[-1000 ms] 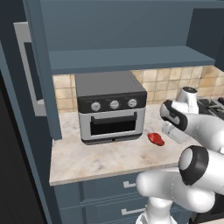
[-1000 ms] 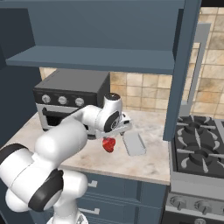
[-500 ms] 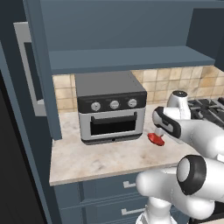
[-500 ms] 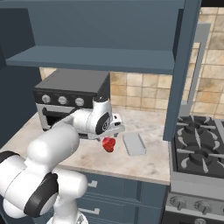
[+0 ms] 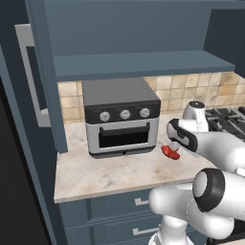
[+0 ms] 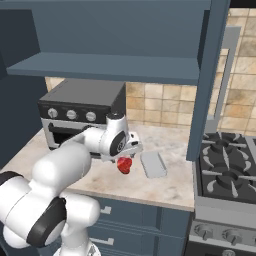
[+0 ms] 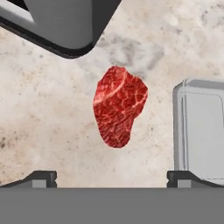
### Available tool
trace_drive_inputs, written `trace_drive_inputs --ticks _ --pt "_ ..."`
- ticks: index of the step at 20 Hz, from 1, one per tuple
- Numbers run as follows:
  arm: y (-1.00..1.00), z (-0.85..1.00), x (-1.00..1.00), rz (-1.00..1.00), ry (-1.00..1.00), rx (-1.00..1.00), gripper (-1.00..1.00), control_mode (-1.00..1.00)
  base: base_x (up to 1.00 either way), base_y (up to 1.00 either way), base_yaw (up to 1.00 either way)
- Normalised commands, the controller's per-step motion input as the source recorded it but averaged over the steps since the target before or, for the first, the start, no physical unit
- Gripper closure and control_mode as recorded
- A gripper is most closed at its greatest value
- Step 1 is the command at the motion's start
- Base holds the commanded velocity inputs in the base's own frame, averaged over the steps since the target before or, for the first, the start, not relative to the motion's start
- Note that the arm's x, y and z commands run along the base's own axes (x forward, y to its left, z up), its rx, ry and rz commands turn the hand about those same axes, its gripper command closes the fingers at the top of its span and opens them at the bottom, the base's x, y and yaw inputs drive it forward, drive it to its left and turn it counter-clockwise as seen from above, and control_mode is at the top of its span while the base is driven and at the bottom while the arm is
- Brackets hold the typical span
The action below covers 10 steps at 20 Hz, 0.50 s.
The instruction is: Retrieve the tupperware from the cabinet, then place the raw meat into the tupperware to avoid contamination.
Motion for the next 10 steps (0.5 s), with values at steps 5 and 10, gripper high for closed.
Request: trace_drive_inputs --ticks 5,10 --pt "0.0 -0.28 0.07 0.03 0.02 0.0 -1.0 -1.0 0.0 0.0 0.0" --pt "0.0 -0.23 0.09 0.03 0.0 -0.01 -1.0 -1.0 0.0 0.0 0.0"
